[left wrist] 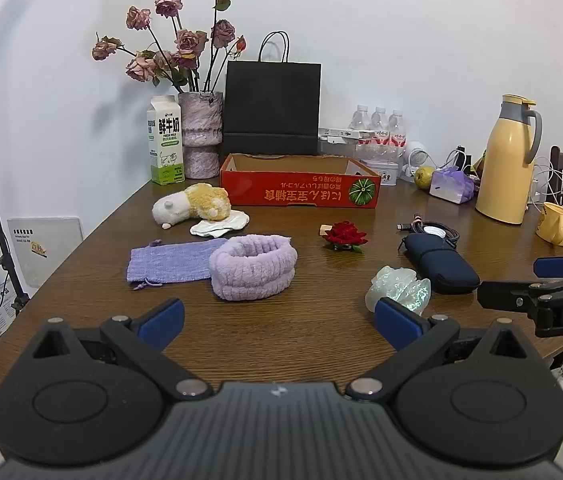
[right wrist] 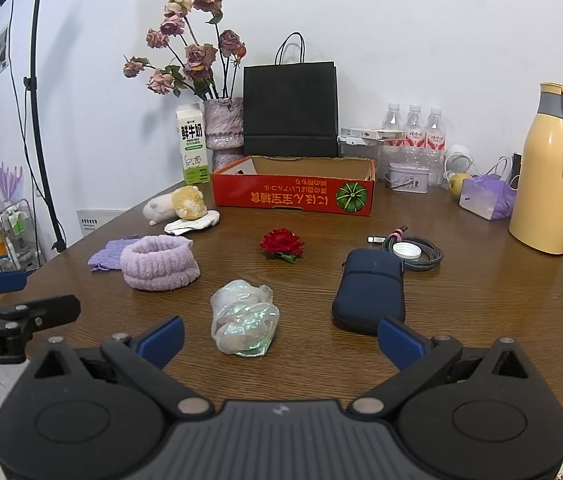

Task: Organize objects

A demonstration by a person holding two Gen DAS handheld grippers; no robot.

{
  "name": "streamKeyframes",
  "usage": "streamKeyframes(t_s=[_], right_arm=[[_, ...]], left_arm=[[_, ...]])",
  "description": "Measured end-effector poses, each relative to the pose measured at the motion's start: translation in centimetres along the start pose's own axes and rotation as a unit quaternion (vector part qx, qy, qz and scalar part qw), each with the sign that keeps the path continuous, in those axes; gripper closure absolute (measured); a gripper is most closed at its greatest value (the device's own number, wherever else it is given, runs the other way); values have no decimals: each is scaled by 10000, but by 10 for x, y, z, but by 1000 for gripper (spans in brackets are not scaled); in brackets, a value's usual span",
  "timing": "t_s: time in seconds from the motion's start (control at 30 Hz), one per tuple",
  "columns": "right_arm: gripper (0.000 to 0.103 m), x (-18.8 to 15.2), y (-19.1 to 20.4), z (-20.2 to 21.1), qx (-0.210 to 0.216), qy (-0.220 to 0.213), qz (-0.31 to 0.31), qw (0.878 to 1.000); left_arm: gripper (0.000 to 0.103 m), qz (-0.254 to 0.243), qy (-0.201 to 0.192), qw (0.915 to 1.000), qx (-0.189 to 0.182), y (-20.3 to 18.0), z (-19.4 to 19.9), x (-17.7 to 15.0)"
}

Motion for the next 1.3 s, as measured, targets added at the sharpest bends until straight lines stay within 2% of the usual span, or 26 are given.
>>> streamKeyframes(t_s=[1.3], right_arm=[[0, 0, 1, 0, -13, 8, 14, 10000]], left_arm=[[0, -10, 45, 10000, 15, -3, -2, -4]])
Point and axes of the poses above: each gripper's, at about its wrist camera, not at the fingertips, and z roughly against the way its jaws point, y to its left, x to its top, the point moved 2 cm from there along -z, roughly the way its jaws point, and after that the axes turned 12 degrees about y, right-handed, at the moved point
